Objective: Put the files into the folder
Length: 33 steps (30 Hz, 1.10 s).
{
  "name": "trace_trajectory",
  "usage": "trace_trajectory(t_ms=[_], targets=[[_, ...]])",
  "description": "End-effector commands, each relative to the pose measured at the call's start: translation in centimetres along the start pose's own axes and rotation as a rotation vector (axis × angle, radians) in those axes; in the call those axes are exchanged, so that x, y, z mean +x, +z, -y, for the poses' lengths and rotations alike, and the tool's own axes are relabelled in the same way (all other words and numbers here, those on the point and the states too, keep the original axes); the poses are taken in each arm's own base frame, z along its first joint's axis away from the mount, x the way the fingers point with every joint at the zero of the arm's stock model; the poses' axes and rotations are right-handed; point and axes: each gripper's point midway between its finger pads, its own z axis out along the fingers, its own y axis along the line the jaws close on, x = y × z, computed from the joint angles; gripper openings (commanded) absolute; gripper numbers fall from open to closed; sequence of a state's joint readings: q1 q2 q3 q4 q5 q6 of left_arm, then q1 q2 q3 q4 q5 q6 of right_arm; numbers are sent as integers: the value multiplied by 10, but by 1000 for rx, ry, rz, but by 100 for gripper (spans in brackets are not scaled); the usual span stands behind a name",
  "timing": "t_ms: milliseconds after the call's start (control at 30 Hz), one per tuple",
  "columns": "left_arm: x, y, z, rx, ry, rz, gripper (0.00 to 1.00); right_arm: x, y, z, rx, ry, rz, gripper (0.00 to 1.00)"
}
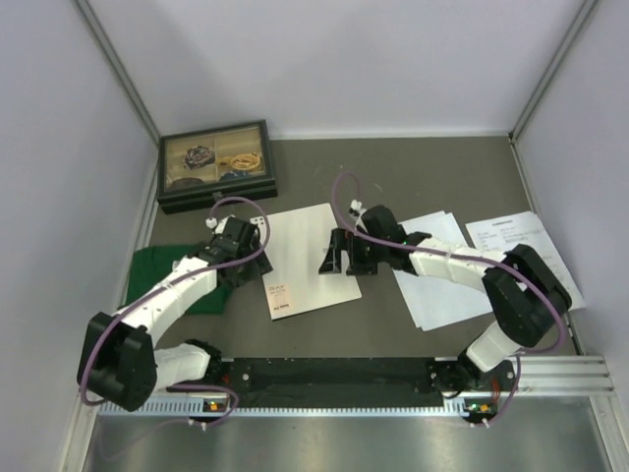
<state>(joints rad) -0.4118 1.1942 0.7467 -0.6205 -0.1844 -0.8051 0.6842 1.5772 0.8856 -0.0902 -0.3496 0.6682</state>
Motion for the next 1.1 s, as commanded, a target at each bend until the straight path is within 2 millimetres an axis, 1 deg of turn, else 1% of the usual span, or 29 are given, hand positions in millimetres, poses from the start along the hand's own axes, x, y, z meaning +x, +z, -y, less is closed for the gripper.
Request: trace_trajectory(t_ms=[0, 33, 67, 100, 133, 167, 200, 267, 300, 333, 367, 400, 467, 500, 533, 600, 667, 700, 733, 767, 800, 833, 867, 900, 933, 967, 1000, 1033, 1067], targets=[[11, 16, 11, 103, -38, -65, 67, 19, 2, -27, -126, 160, 6, 98], [19, 20, 8, 109, -37, -85, 64, 27, 0, -23, -121, 169, -3, 98], [24, 19, 21, 178, -47, -115, 61, 33, -1, -18, -101, 167, -14, 98], [37, 23, 19, 196, -51, -146, 59, 38, -1, -13, -76, 160, -17, 99], [48, 21, 27, 254, -71, -194, 58, 39, -5, -12, -71, 147, -13, 99], [51, 22, 30, 283, -76, -202, 57, 40, -8, -9, -60, 144, -8, 99], [60, 23, 32, 302, -73, -214, 55, 46, -10, -2, -41, 149, -7, 99], [68, 22, 35, 313, -82, -217, 55, 47, -18, -6, -69, 158, 17, 99], [74, 18, 39, 333, -66, -216, 55, 54, -19, -1, -64, 169, 14, 99], [80, 18, 40, 342, -83, -221, 55, 55, -20, 0, -61, 185, 17, 99], [82, 15, 44, 363, -86, -213, 55, 56, -24, 1, -58, 190, 25, 99], [92, 13, 46, 376, -72, -223, 55, 62, -25, 9, -36, 203, 25, 99], [95, 7, 58, 420, -83, -214, 55, 64, -32, 10, -40, 228, 51, 99], [102, 4, 63, 433, -59, -217, 55, 69, -33, 19, -17, 245, 64, 99], [104, 3, 68, 441, -61, -217, 55, 71, -36, 23, -6, 266, 74, 99], [111, 2, 74, 437, -36, -221, 55, 75, -42, 31, 7, 280, 107, 99], [116, 3, 76, 433, -27, -233, 55, 71, -45, 32, -10, 306, 141, 99], [120, 2, 78, 437, -19, -239, 55, 79, -45, 36, -24, 326, 129, 98], [122, 2, 78, 437, -22, -241, 55, 80, -44, 34, -48, 365, 124, 96], [123, 2, 80, 442, -20, -238, 55, 72, -44, 23, -117, 365, 152, 93], [127, 1, 80, 444, -13, -244, 56, 79, -43, 23, -137, 381, 127, 89], [128, 1, 81, 449, -12, -244, 56, 80, -40, 22, -149, 418, 119, 87], [131, 1, 80, 446, -7, -250, 56, 71, -41, 11, -215, 417, 151, 83], [134, 1, 81, 450, -1, -256, 56, 77, -41, 15, -227, 442, 149, 81], [136, 1, 82, 451, -3, -261, 56, 78, -39, 17, -235, 478, 149, 79], [138, 2, 80, 446, 3, -269, 56, 79, -38, 18, -242, 485, 152, 73], [140, 2, 82, 447, 6, -271, 56, 78, -38, 13, -271, 474, 153, 71], [141, 2, 81, 447, 11, -274, 56, 78, -36, 13, -276, 462, 148, 68], [143, 2, 81, 446, 15, -280, 56, 83, -31, 16, -268, 464, 125, 61]])
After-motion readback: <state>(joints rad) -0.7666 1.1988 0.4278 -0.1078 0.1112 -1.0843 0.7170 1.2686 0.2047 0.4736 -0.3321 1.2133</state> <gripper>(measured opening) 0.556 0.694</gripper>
